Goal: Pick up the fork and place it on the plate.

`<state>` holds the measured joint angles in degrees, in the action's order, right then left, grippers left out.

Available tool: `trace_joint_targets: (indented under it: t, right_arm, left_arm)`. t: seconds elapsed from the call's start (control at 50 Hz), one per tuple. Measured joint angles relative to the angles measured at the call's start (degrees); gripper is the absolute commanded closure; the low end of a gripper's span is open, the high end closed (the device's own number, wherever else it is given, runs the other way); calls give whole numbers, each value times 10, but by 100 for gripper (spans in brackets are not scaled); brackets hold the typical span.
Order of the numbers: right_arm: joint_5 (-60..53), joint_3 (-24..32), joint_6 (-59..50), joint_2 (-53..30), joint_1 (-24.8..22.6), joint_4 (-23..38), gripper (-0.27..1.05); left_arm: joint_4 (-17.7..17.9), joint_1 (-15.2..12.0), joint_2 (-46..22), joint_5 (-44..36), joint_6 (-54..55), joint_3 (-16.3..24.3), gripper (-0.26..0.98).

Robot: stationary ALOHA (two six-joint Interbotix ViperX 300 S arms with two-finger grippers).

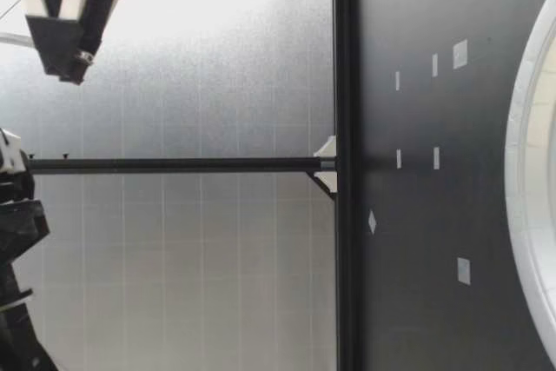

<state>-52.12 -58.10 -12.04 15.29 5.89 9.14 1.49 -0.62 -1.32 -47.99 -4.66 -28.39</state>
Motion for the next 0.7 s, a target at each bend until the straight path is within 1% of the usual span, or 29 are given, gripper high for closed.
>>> trace_joint_targets:
  t: [0.1, 0.18, 0.26, 0.34, 0.36, 0.44, 0.46, 0.5, 0.64, 0.7]
  right_arm:
    - [-1, 0, 2, 0, 1, 8, 57]
    - [0, 0, 1, -1, 0, 11, 59]
    - [0, 0, 2, 0, 0, 11, 61]
    - [-1, 0, 0, -1, 0, 12, 63]
    - [0, 0, 1, -1, 0, 13, 63]
    - [0, 0, 1, 0, 0, 14, 63]
    - [-1, 0, 0, 1, 0, 14, 63]
    - [0, 0, 0, 3, 0, 14, 63]
    - [24, 0, 5, 24, 0, 15, 64]
    - [58, 0, 11, 47, 1, 15, 64]
  left_arm:
    - [0, 0, 0, 0, 3, 0, 66]
    - [0, 0, 0, 4, 3, 0, 61]
    - [0, 1, 0, 7, 1, -4, 49]
    - [0, 1, 4, 11, 1, -8, 30]
    - [0, 0, 4, 12, 0, -10, 24]
    - [-1, 0, 11, 24, 1, -15, 8]
    - [-1, 0, 11, 25, -1, -18, 5]
    - [-1, 0, 11, 27, -1, -23, 2]
    - [-4, 0, 28, 28, -2, -43, 2]
    - [-5, 0, 41, 29, -1, -56, 2]
